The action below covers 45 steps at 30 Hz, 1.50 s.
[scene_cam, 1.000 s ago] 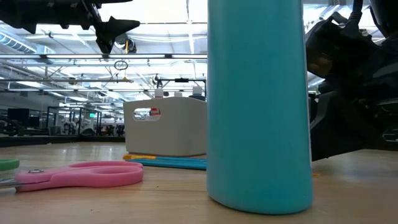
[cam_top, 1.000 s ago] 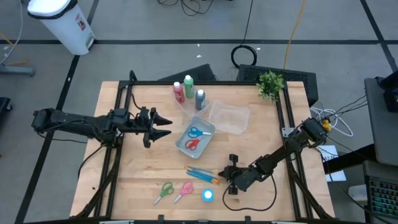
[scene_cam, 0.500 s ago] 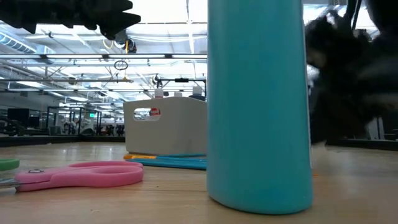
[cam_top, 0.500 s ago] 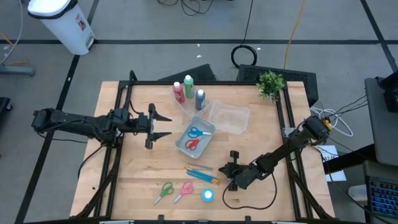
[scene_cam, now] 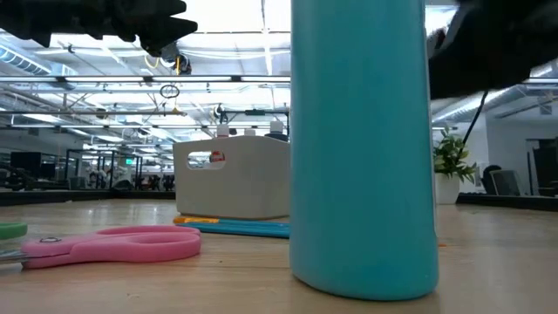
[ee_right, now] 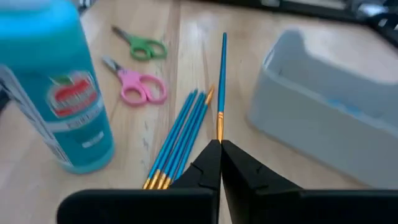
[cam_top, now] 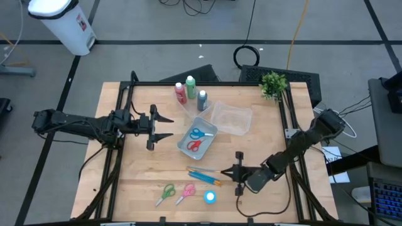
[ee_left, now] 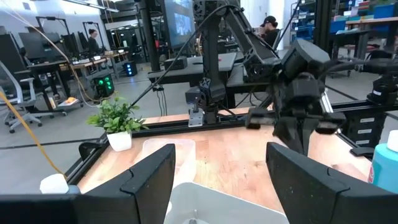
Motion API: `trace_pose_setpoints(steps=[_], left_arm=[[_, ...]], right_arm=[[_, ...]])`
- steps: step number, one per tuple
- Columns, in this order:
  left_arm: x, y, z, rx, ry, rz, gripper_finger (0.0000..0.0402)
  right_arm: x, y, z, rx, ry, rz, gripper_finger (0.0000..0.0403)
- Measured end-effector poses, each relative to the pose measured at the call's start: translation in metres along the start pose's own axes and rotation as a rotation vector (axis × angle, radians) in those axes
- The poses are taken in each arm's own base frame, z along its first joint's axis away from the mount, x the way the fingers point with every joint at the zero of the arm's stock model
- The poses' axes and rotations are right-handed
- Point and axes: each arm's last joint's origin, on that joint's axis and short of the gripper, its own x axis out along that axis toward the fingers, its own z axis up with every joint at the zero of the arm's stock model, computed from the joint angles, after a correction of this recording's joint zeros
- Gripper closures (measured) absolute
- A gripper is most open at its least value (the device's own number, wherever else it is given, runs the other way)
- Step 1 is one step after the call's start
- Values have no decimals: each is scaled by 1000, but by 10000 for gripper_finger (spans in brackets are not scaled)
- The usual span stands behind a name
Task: Pick & Place Paint Supplies
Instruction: Put the blue paintbrush into the right transparent bin
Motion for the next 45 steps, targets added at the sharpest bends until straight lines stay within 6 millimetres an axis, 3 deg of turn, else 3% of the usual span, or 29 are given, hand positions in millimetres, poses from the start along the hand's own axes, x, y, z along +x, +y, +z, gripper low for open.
trace_pose_setpoints(steps=[7,17,22,30,45], left_arm=[[0,0,0,-2,0,0,144],[0,0,0,-3,0,0,144],[0,0,0,-3,0,0,144],[0,0,0,0,0,0,144],[0,0,0,1,0,0,144]], right_arm=[[-30,-2,23,-43,-92,-22,403],[-61,-28,45,-45,-159,-135,403],[-70,-53,35,10,-171,-191,403],[-72,-100,-3,160,-159,-382,403],[-54,-154,-16,211,-7,-490,403]])
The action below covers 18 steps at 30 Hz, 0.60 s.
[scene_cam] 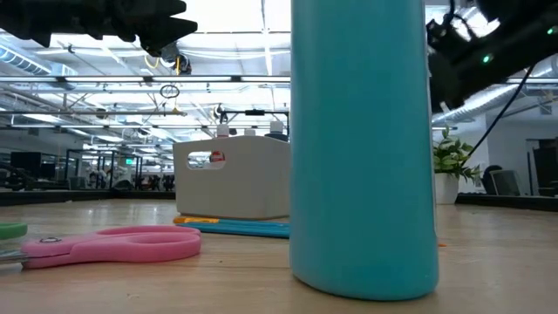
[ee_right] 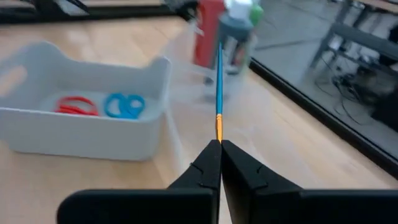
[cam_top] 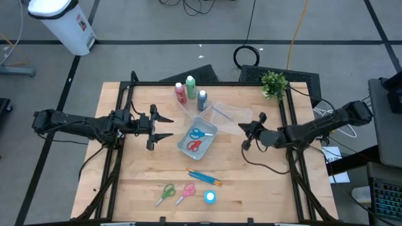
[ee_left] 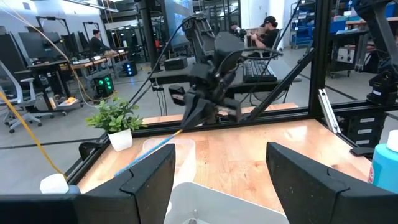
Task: Pick & Place Paint Supplies
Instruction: Put the blue paintbrush into the right transparent bin
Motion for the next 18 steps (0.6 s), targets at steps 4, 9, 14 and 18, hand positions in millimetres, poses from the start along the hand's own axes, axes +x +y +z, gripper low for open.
trace_pose_setpoints(steps=[4,9,14,18], left_arm=[[0,0,0,-2,0,0,144],[0,0,0,-1,1,0,144],[0,0,0,0,1,0,144],[0,0,0,-2,1,0,144]], right_arm=[[8,-11,-5,32,67,-46,403],[13,-17,-7,67,124,-9,403],[13,-17,-7,67,135,10,403],[13,-18,-9,66,145,5,403]])
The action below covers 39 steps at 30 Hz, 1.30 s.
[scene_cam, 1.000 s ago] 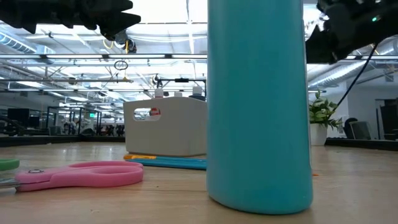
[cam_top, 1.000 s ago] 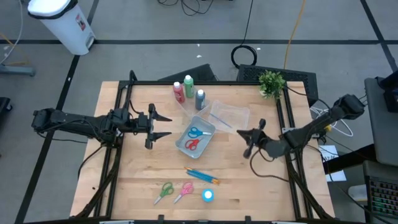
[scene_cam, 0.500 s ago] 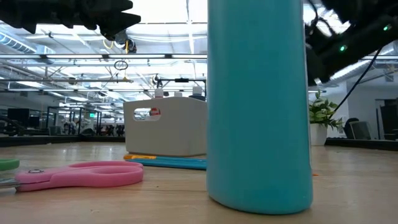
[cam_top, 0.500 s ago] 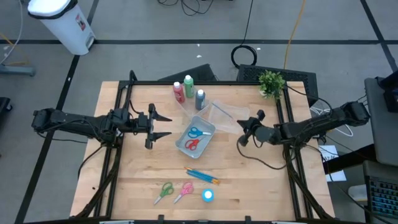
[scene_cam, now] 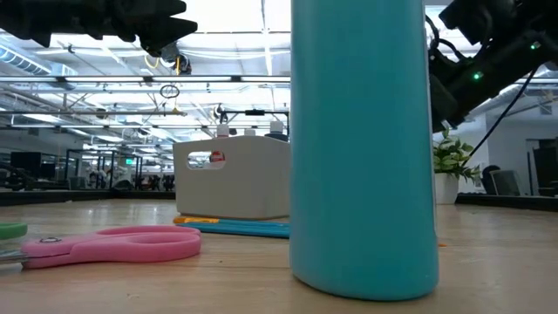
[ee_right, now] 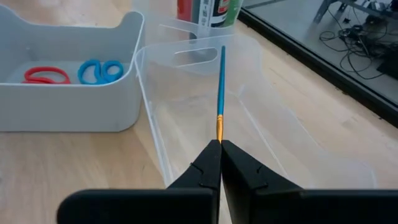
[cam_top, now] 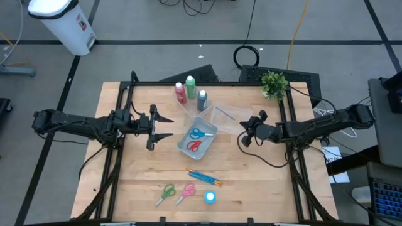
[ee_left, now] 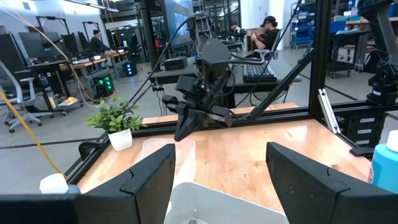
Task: Pick & Place Paint Supplies
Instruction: Put the blue paintbrush into the right transparent bin
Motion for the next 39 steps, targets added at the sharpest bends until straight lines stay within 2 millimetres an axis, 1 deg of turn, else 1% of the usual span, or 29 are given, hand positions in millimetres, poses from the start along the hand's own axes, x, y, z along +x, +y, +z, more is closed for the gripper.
trace_pose_setpoints(steps=[12,16,21,29,34,39], left_arm=[[0,0,0,0,0,0,144],[0,0,0,1,0,0,144],[0,0,0,0,0,0,144],[0,0,0,0,0,0,144],[0,0,0,0,0,0,144],[0,0,0,1,0,0,144]], right_arm=[[0,-1,-2,36,21,-9,403],[0,-1,-2,36,21,-9,396],[0,-1,-2,37,21,-10,369],[0,0,0,53,-1,-2,311],[-2,5,12,81,-108,47,280],[-9,16,23,82,-221,140,257]])
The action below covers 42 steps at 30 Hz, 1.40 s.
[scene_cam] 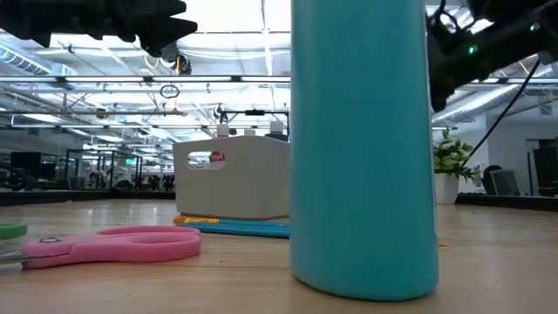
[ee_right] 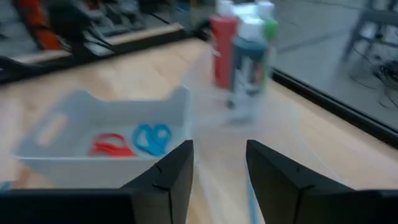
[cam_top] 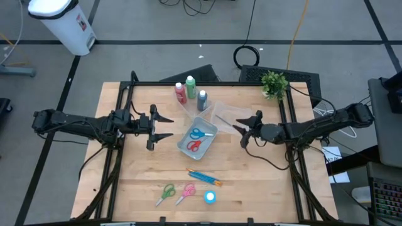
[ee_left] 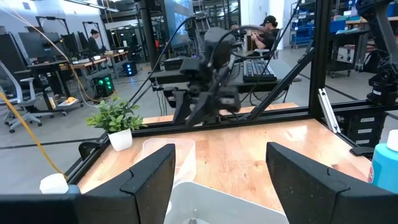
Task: Pick & Place Paint Supplies
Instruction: Put the blue paintbrush into the right transparent bin
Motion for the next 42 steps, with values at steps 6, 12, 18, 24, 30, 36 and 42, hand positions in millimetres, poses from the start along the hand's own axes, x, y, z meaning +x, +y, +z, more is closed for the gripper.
trace_pose_setpoints(steps=[6,12,18,24,30,36,42], left_arm=[[0,0,0,0,0,0,144],[0,0,0,-1,0,0,144],[0,0,0,0,0,0,144],[0,0,0,2,0,0,144],[0,0,0,0,0,0,144],[0,0,0,0,0,0,144],[0,0,1,-54,-8,-1,144]], right_arm=[[-8,17,11,8,-98,213,239],[-16,29,18,5,-159,415,234],[-22,37,22,24,-195,546,234],[-29,42,26,3,-250,628,234],[-30,43,26,-8,-259,633,233],[-30,43,26,-19,-263,630,238],[-30,43,26,-30,-266,628,238]])
